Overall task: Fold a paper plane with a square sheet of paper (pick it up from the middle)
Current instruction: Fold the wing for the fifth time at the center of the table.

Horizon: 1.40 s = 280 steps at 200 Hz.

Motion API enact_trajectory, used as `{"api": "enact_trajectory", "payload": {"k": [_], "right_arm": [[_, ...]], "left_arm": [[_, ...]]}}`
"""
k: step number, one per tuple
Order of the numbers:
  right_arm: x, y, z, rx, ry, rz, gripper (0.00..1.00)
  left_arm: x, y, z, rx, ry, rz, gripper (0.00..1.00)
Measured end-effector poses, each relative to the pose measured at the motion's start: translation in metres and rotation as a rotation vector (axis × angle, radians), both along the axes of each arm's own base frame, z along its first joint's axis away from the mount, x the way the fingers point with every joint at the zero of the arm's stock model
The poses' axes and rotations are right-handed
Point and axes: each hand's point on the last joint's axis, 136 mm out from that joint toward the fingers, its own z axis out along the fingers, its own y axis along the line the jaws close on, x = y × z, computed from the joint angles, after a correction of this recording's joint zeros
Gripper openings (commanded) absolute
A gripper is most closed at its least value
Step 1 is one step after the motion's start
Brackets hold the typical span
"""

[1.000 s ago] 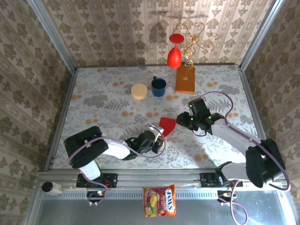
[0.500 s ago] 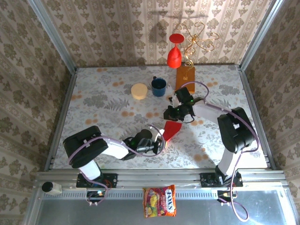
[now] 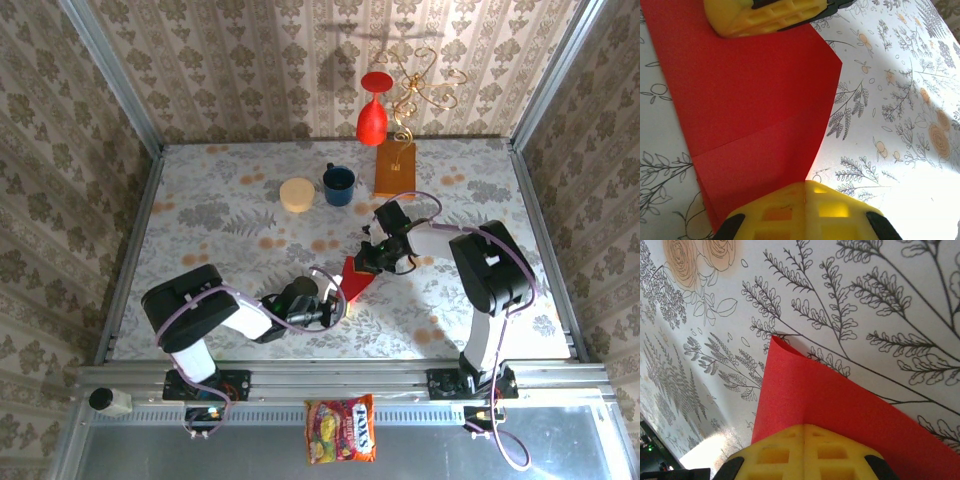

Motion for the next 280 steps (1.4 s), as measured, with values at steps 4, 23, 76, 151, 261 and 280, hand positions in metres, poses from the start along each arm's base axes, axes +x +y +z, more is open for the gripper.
{"api": "enact_trajectory", "payload": {"k": [4,23,76,151,261,280], "right_arm": [[0.0,0.0,0.0,0.0,0.0,0.0,0.0],[0.002,0.001,0.003,0.001,-0.001,0.001,0.0],[0.018,0.017,0.026,0.024,-0.061,0.027,0.0],[0.018,0.014,-0.002,0.001,-0.005,0.021,0.0],[0.021,0.013,-0.003,0.026,-0.022,0.016,0.0],[0.021,0.013,-0.003,0.026,-0.023,0.016,0.0]], "left_arm": [[0.0,0.0,0.0,0.0,0.0,0.0,0.0],[-0.001,-0.001,0.0,-0.004,0.001,-0.004,0.0],[-0.002,-0.003,0.0,-0.012,0.004,-0.015,0.0],[0.0,0.0,0.001,-0.023,0.013,-0.003,0.0],[0.006,0.007,0.007,-0.091,0.035,0.062,0.0],[0.007,0.009,0.009,-0.084,0.032,0.072,0.0]]}}
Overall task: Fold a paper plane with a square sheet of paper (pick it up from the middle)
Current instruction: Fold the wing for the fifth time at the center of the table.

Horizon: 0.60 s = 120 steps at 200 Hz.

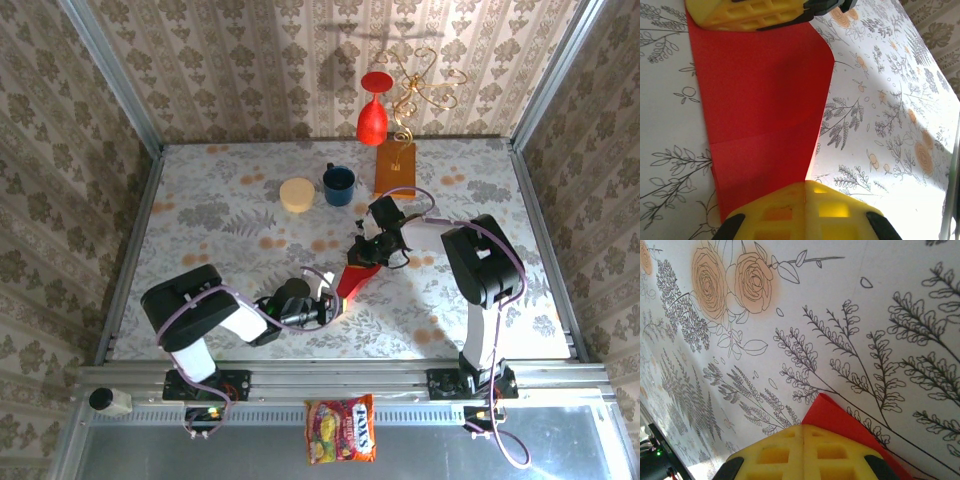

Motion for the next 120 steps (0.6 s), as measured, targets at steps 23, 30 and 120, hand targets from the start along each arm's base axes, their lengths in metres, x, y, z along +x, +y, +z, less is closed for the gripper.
{"api": "enact_trajectory", "payload": {"k": [23,30,120], "right_arm": [[0.0,0.0,0.0,0.0,-0.005,0.005,0.0],[0.0,0.0,0.0,0.0,-0.007,0.007,0.0],[0.0,0.0,-0.001,0.003,-0.015,0.013,0.0]], "left_arm": [[0.005,0.002,0.004,-0.003,-0.007,0.018,0.0],[0.007,0.003,0.004,0.001,-0.006,0.026,0.0],[0.013,0.01,-0.009,0.035,0.008,0.055,0.0]]}}
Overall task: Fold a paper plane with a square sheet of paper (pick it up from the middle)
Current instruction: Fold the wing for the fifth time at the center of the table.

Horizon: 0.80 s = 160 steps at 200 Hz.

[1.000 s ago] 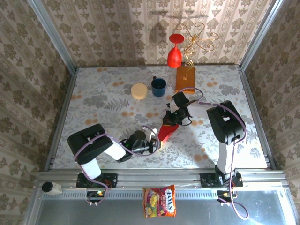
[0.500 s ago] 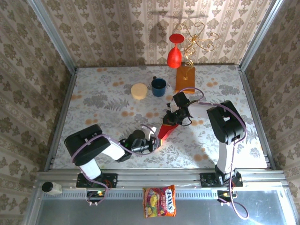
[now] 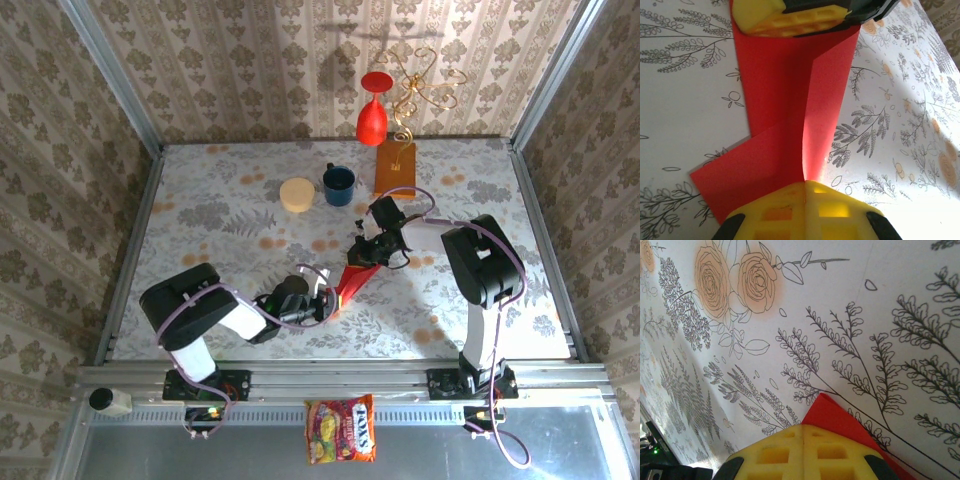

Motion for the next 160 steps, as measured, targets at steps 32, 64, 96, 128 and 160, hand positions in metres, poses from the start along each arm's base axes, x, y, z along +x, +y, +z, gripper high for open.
{"api": "enact_trajectory", "payload": {"k": [32,64,96,128,160], "right_arm": [[0.001,0.0,0.0,0.003,-0.005,-0.001,0.0],[0.003,0.001,0.002,0.004,-0.007,-0.001,0.0],[0.008,-0.003,0.005,-0.03,-0.007,-0.015,0.0],[0.014,-0.006,0.024,-0.049,-0.036,-0.031,0.0],[0.016,-0.005,0.073,-0.002,-0.144,-0.04,0.0]], "left_arm": [[0.001,-0.002,0.0,-0.019,-0.012,0.0,0.0],[0.002,-0.003,0.002,-0.048,-0.029,0.004,0.0],[0.004,-0.003,0.005,-0.072,-0.04,0.016,0.0],[0.005,-0.003,0.006,-0.082,-0.042,0.023,0.0],[0.006,-0.002,0.006,-0.089,-0.041,0.033,0.0]]}}
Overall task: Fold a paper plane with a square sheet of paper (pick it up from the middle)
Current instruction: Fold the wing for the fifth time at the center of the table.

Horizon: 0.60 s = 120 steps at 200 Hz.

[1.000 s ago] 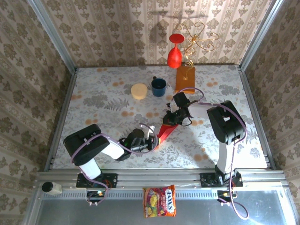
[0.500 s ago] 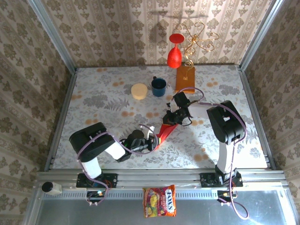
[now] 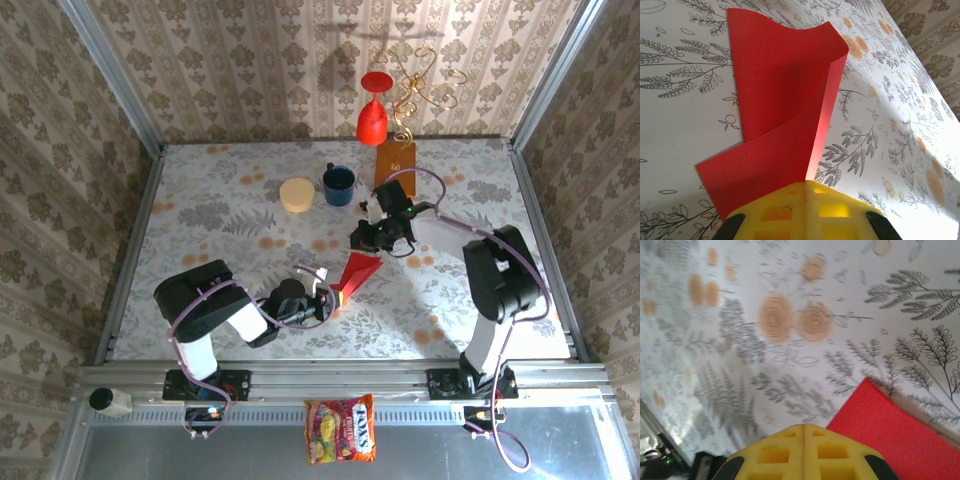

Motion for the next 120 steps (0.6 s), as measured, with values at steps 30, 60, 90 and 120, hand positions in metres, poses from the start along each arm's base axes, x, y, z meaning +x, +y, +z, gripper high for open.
{"api": "enact_trajectory", "payload": {"k": [30,60,90,120], "right_arm": [[-0.025,-0.003,0.01,0.027,-0.027,-0.002,0.0],[-0.069,-0.007,-0.023,0.004,0.057,0.011,0.0],[-0.099,-0.005,-0.041,-0.004,0.104,0.03,0.0],[-0.1,0.004,-0.038,0.02,0.084,0.033,0.0]], "left_arm": [[0.002,0.0,0.002,-0.027,-0.003,0.015,0.0],[0.004,0.001,0.005,-0.07,-0.007,0.031,0.0],[0.005,0.002,0.007,-0.099,-0.011,0.04,0.0],[0.005,0.003,0.008,-0.111,-0.006,0.046,0.0]]}}
